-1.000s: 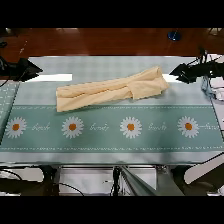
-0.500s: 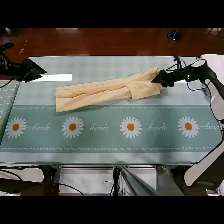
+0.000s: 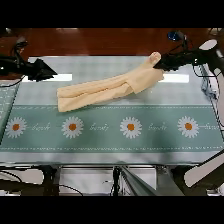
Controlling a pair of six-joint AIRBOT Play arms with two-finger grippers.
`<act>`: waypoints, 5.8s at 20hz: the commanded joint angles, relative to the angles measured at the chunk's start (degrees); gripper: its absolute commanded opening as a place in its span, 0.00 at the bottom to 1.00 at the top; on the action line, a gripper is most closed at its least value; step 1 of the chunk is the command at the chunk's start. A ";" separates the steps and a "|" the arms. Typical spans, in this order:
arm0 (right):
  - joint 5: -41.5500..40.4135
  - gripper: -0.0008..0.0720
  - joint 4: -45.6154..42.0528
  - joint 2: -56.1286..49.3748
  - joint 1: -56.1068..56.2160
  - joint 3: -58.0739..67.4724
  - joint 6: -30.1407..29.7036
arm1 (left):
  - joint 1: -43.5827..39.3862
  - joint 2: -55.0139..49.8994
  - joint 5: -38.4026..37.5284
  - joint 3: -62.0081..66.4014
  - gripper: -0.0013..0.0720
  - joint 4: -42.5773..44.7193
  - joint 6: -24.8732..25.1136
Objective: Fold the shirts.
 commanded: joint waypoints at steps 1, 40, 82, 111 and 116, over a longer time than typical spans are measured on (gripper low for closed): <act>4.83 0.05 -6.47 5.44 0.09 1.31 1.79 | -8.72 -0.02 1.77 0.07 0.39 -0.02 -3.48; 14.58 0.05 -15.41 18.38 13.94 1.29 11.74 | -20.00 -2.03 8.96 0.68 0.07 -14.53 -5.29; 19.67 0.63 -37.33 11.89 24.44 0.24 19.85 | -3.87 10.34 10.08 -25.51 0.77 -0.39 10.78; -32.26 0.18 19.65 6.86 29.75 -36.76 11.54 | 0.76 27.34 -2.93 -5.77 0.74 -0.39 10.78; -22.80 0.04 27.80 10.58 26.01 -34.86 3.87 | 0.76 27.32 -2.89 -5.77 0.74 -0.02 10.80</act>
